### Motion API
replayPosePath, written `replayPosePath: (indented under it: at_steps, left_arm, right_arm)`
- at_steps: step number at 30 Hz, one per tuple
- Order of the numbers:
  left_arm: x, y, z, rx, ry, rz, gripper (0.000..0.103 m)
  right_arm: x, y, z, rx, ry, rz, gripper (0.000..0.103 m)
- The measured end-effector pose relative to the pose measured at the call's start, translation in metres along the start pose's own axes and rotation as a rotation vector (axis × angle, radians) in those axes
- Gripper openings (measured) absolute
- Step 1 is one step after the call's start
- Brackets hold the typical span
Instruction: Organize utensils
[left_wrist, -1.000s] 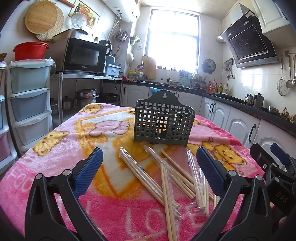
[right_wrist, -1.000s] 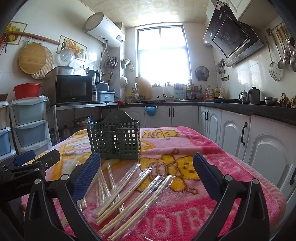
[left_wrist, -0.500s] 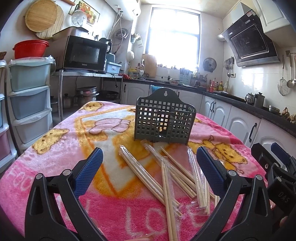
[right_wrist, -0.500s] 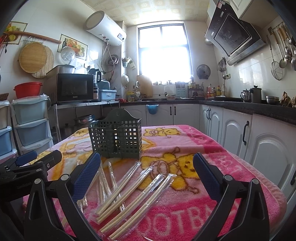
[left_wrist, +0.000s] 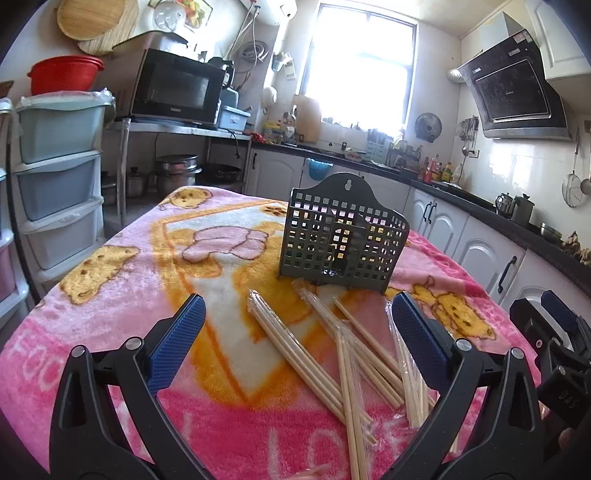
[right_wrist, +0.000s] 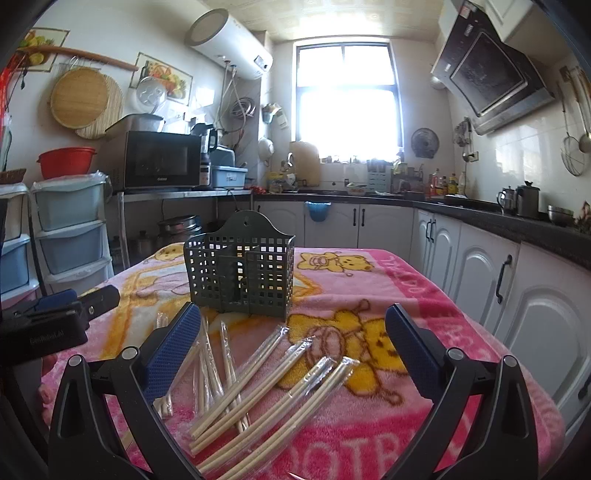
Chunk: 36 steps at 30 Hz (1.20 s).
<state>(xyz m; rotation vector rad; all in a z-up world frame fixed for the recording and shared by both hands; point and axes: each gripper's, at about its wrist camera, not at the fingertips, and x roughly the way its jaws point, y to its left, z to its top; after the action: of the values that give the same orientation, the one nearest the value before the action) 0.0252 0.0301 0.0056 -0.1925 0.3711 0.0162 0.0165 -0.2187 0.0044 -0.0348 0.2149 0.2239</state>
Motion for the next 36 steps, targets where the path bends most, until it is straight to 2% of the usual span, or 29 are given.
replayPosePath:
  at_steps: [6,10,13,20,24,26,28,32,34,36]
  left_arm:
    - [0.016,-0.006,0.016,0.059,0.077,-0.048,0.094]
    - [0.027,-0.011,0.019,0.069,0.123,-0.164,0.093]
    - [0.038,-0.021,0.020,0.126,0.164,-0.147,0.093]
    - [0.072,-0.025,0.016,0.158,0.291,-0.163,0.094]
    - [0.091,-0.024,0.010,0.138,0.377,-0.227,0.092]
    - [0.099,-0.024,0.008,0.139,0.411,-0.241,0.088]
    - [0.107,-0.024,0.004,0.133,0.453,-0.256,0.077]
    - [0.120,-0.023,-0.003,0.116,0.521,-0.284,0.064]
    - [0.127,-0.021,-0.006,0.080,0.565,-0.322,0.057]
    - [0.132,-0.019,-0.009,0.051,0.596,-0.344,0.052]
  right_arm:
    - [0.021,-0.008,0.016,-0.002,0.067,0.045,0.097]
    - [0.040,-0.014,0.024,-0.006,0.124,0.047,0.097]
    - [0.054,-0.021,0.026,0.003,0.162,0.050,0.097]
    - [0.089,-0.034,0.027,0.012,0.272,0.064,0.097]
    - [0.113,-0.039,0.021,0.016,0.355,0.078,0.096]
    - [0.127,-0.040,0.017,0.013,0.405,0.084,0.090]
    - [0.138,-0.040,0.012,0.013,0.452,0.093,0.081]
    - [0.159,-0.041,0.003,0.024,0.533,0.127,0.069]
    - [0.167,-0.041,-0.001,0.032,0.562,0.142,0.061]
    - [0.175,-0.042,-0.004,0.048,0.596,0.161,0.057]
